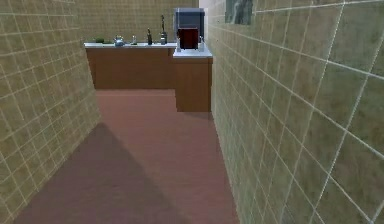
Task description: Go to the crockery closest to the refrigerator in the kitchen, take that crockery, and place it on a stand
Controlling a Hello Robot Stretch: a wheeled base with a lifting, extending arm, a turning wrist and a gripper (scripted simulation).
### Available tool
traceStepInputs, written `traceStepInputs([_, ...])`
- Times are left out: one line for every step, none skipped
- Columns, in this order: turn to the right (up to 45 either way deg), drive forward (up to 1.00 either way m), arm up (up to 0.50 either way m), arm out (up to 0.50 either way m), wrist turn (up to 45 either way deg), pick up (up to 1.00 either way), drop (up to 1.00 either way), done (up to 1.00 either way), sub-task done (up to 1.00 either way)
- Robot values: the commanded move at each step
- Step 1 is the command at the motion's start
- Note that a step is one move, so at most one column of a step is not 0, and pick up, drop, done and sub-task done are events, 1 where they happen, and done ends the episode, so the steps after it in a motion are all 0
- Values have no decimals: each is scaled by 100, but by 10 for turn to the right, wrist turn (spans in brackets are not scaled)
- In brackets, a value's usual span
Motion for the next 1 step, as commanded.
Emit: traceStepInputs([0,45,0,0,0,0,0,0,0])
